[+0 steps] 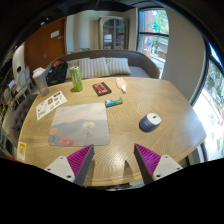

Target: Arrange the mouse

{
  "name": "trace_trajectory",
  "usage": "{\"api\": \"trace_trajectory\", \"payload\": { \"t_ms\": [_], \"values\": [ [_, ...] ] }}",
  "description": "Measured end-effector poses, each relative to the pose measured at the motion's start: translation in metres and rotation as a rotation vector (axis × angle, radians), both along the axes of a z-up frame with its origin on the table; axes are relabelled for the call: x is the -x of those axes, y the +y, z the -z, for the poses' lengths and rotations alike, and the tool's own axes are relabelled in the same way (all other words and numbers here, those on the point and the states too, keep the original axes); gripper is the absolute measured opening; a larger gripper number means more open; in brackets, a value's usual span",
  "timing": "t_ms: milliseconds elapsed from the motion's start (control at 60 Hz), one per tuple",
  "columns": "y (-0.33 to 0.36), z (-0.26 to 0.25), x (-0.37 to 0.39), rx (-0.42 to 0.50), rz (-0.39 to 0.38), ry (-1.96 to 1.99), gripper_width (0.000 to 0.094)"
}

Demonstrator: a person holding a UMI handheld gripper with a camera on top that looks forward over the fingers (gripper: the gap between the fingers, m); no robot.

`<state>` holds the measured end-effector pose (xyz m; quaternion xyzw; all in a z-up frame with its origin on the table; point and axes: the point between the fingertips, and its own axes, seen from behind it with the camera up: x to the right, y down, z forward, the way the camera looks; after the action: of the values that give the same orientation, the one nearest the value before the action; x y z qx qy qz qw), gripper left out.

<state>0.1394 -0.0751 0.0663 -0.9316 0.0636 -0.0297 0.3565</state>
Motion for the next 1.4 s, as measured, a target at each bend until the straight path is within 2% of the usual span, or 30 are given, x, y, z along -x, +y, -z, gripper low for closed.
{"api": "trace_trajectory", "payload": {
  "t_ms": [117,283,500,583,883,933,967,1050,1133,1250,1300,1400],
  "values": [
    [0.006,0.003,-0.010,-0.003,-0.024,-0.014,0.0825],
    [0.038,0.031,-0.074,-0.025,-0.081,-0.008,0.0827],
    [0.065,0.085,-0.152,-0.005,-0.125,0.008,0.0825],
    [0.083,0.086,-0.157,-0.048,-0.127,0.048,0.0826],
    [0.150,0.085,-0.151,-0.106,-0.171,0.032,0.0827],
    [0.159,0.086,-0.146,-0.121,-0.176,0.026,0.0806],
    [0.162,0.083,-0.144,-0.130,-0.176,0.025,0.0759],
    [0.167,0.082,-0.144,-0.157,-0.139,0.022,0.0540],
    [0.166,0.085,-0.143,-0.155,-0.105,0.001,0.0490],
    [0.162,0.078,-0.145,-0.054,-0.036,0.052,0.0397],
    [0.172,0.051,-0.143,-0.096,-0.012,0.061,0.0382],
    [0.195,-0.026,-0.110,-0.219,-0.048,0.010,0.0351]
  ]
}}
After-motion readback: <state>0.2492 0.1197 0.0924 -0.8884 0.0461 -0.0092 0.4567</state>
